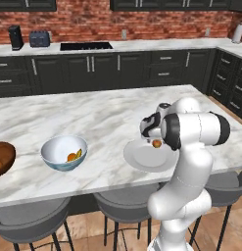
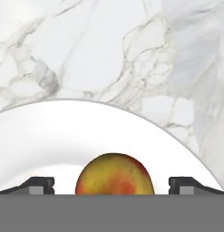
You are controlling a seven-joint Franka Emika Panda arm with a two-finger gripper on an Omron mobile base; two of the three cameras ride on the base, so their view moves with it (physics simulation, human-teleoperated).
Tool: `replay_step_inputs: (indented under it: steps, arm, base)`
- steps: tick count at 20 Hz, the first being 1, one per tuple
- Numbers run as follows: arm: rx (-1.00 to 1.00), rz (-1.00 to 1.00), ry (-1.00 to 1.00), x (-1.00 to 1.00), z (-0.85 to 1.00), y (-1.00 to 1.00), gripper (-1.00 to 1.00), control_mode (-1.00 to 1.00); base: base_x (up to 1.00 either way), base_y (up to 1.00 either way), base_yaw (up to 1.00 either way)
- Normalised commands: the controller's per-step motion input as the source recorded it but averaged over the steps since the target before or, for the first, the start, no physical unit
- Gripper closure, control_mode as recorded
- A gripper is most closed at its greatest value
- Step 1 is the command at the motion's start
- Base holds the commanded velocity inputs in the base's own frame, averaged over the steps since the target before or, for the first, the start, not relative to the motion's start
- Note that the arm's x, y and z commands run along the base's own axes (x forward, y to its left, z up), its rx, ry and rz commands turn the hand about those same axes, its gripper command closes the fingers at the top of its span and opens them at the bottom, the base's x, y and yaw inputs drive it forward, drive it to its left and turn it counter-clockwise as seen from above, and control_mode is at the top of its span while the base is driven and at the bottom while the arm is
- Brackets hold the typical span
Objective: Take the fruits from the plate on the dining counter and place two fruits in each bowl.
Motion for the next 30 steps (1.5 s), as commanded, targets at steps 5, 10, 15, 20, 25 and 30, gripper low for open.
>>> replay_step_inputs:
  steps: [5, 10, 15, 20, 25, 30]
  arm:
    - [0.00, 0.00, 0.02, 0.08, -0.27, -0.03, 1.00, -1.00]
    - [0.00, 0.00, 0.03, 0.01, -0.06, 0.00, 1.00, -1.00]
    - [0.00, 0.00, 0.00, -0.17, 0.34, -0.10, 1.00, -1.00]
    - [0.00, 0.00, 0.01, -0.87, 0.85, -0.02, 1.00, -1.00]
    - [0.00, 0.00, 0.14, -0.92, 0.68, 0.12, 1.00, -1.00]
    - [0.00, 0.05, 0.02, -0.76, 0.81, 0.35, 1.00, -1.00]
  base:
    - [0.00, 0.00, 0.00]
    - [0.00, 0.00, 0.00]
    - [0.00, 0.00, 0.00]
    - [0.00, 0.00, 0.00]
    - [0.00, 0.00, 0.00]
    - [0.00, 0.00, 0.00]
